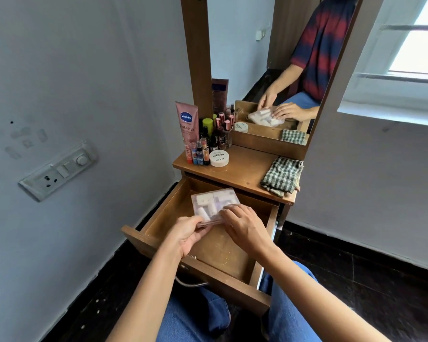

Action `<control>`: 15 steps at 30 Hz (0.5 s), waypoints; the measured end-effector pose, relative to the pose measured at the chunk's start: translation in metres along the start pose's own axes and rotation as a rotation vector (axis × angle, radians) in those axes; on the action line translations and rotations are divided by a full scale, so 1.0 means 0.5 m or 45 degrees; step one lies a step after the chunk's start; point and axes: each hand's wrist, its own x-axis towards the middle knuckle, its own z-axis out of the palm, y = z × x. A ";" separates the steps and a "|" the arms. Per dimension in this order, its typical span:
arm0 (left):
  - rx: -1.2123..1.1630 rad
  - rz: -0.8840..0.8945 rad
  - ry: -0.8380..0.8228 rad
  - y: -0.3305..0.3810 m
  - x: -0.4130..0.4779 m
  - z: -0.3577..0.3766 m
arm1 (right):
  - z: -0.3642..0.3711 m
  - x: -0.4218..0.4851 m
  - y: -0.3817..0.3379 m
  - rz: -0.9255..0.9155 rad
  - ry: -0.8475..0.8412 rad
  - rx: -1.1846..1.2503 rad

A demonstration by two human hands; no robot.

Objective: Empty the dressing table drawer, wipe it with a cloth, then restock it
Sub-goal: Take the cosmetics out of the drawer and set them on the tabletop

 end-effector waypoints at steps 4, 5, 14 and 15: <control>-0.103 0.068 -0.089 0.019 -0.019 0.017 | -0.015 0.012 0.021 -0.046 0.130 -0.001; -0.086 0.080 -0.105 0.021 -0.019 0.024 | -0.019 0.016 0.028 -0.044 0.154 -0.012; -0.114 0.105 -0.145 0.020 -0.001 0.127 | -0.052 0.046 0.077 0.233 0.144 -0.029; -0.111 0.101 -0.134 0.015 0.005 0.139 | -0.051 0.045 0.081 0.274 0.138 -0.029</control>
